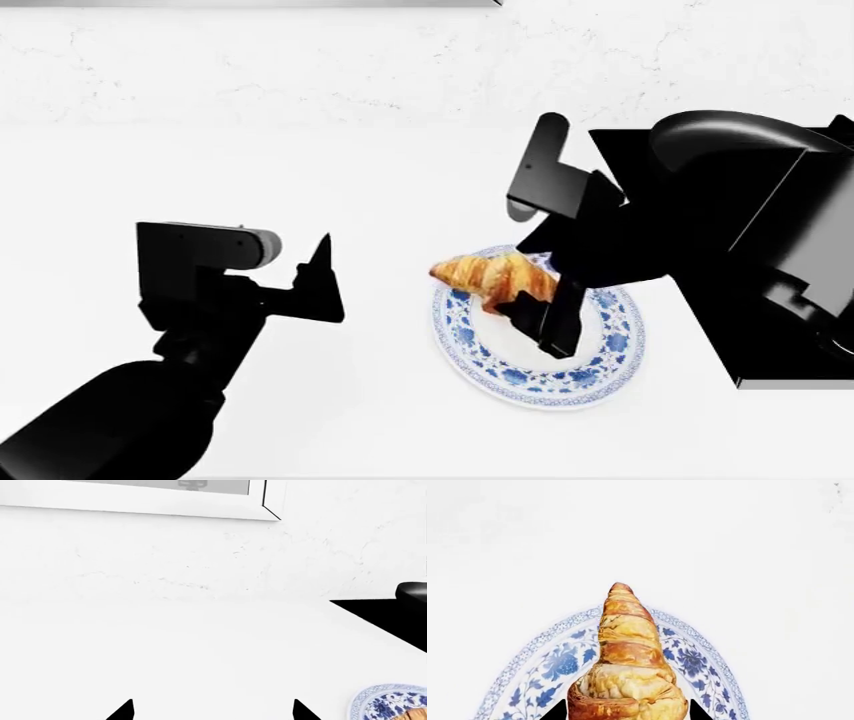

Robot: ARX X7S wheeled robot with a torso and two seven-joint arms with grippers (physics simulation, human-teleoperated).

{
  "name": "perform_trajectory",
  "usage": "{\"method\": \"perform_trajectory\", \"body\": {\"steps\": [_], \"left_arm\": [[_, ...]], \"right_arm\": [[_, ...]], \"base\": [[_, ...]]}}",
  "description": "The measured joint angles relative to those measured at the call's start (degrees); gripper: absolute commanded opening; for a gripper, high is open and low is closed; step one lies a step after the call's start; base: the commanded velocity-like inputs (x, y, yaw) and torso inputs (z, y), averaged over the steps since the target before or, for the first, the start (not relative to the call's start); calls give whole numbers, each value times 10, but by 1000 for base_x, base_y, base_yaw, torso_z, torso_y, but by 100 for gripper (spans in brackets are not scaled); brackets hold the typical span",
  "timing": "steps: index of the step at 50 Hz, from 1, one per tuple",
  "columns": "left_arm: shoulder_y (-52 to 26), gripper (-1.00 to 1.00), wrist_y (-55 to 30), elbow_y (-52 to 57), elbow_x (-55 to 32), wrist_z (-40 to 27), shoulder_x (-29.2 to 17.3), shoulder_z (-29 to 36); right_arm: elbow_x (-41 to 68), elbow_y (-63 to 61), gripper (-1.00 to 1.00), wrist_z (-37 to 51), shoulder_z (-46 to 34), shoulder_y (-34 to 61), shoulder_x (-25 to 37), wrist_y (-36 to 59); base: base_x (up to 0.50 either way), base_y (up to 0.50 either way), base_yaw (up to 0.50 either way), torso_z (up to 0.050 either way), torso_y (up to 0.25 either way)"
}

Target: Pick the croissant and place it on the pan. Then turn on the stove to warm the croissant.

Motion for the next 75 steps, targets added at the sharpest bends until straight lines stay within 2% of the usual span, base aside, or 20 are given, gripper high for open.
{"method": "perform_trajectory", "body": {"steps": [33,58,75], "left_arm": [[4,100,-6,43,-29,-13,-10,-13],[-12,100,-5,55,-37,-9,-13,-1],[-14,100,-7,63,-43,-13,-16,1]], "right_arm": [[151,-155,-100,218,138,-14,43,65],[251,-210,-100,382,232,-40,87,59],[289,-228,-100,437,262,-52,111,47]], "base": [[0,0,0,0,0],[0,0,0,0,0],[47,-474,0,0,0]]}}
